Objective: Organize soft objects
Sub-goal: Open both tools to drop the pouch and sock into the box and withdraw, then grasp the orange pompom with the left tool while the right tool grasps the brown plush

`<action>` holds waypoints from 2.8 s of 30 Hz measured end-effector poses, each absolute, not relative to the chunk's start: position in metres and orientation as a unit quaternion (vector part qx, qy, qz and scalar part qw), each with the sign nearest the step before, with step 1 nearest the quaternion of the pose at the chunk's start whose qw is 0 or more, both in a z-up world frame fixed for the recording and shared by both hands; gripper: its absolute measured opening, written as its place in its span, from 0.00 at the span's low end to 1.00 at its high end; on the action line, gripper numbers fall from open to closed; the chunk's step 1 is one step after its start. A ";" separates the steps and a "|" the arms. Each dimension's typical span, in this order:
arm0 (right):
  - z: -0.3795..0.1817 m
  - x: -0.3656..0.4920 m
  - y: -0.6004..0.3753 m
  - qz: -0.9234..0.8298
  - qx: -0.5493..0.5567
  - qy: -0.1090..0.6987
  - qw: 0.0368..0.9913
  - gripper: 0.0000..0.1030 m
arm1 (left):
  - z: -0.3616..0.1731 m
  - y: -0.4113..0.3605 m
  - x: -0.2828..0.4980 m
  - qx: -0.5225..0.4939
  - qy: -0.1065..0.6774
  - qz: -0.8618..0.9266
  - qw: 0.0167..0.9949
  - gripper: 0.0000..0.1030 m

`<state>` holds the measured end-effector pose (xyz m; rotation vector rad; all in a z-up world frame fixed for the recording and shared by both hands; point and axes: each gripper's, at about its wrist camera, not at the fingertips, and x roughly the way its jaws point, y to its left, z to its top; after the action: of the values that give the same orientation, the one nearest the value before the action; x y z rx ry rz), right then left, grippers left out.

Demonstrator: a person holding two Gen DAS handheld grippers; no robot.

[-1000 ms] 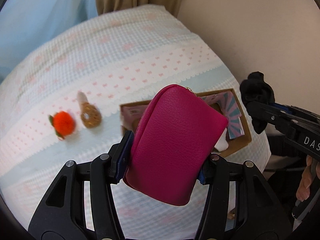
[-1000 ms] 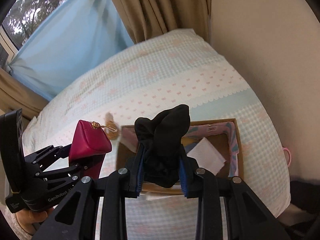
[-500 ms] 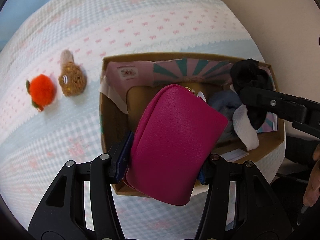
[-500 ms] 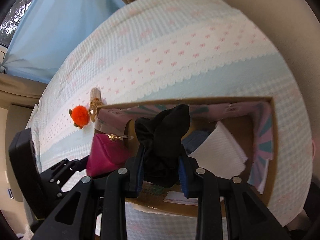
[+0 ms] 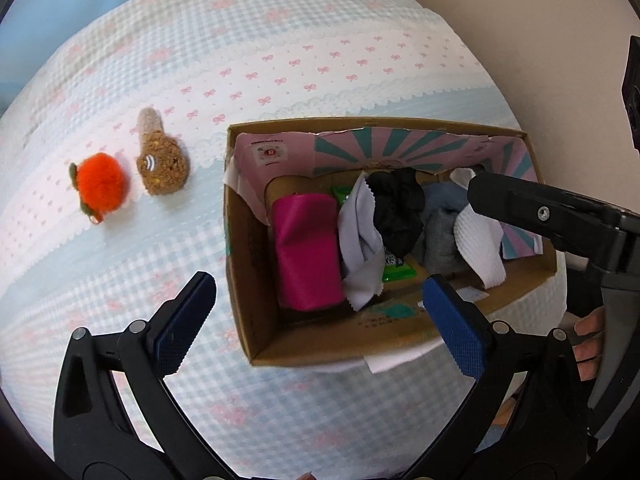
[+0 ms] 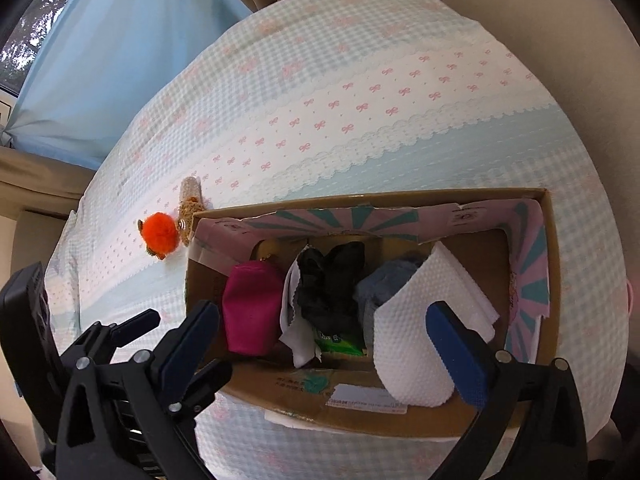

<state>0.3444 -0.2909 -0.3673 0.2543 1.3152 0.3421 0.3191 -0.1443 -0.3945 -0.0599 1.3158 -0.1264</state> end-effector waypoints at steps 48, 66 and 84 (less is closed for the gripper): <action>-0.177 0.121 -0.134 0.073 0.090 0.416 0.902 1.00 | -0.206 0.088 0.124 0.002 0.443 -0.086 0.892 1.00; -0.239 0.193 -0.037 0.075 0.117 0.431 0.891 1.00 | -0.286 0.135 0.224 0.063 0.476 -0.111 0.870 1.00; -0.375 0.349 0.003 0.048 0.117 0.531 0.838 1.00 | -0.428 0.113 0.358 0.187 0.526 -0.162 0.814 0.97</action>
<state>0.3486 0.0033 -0.3749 0.2479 1.1225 0.1013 0.3579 0.1133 -0.4278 0.3982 1.1232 -0.3447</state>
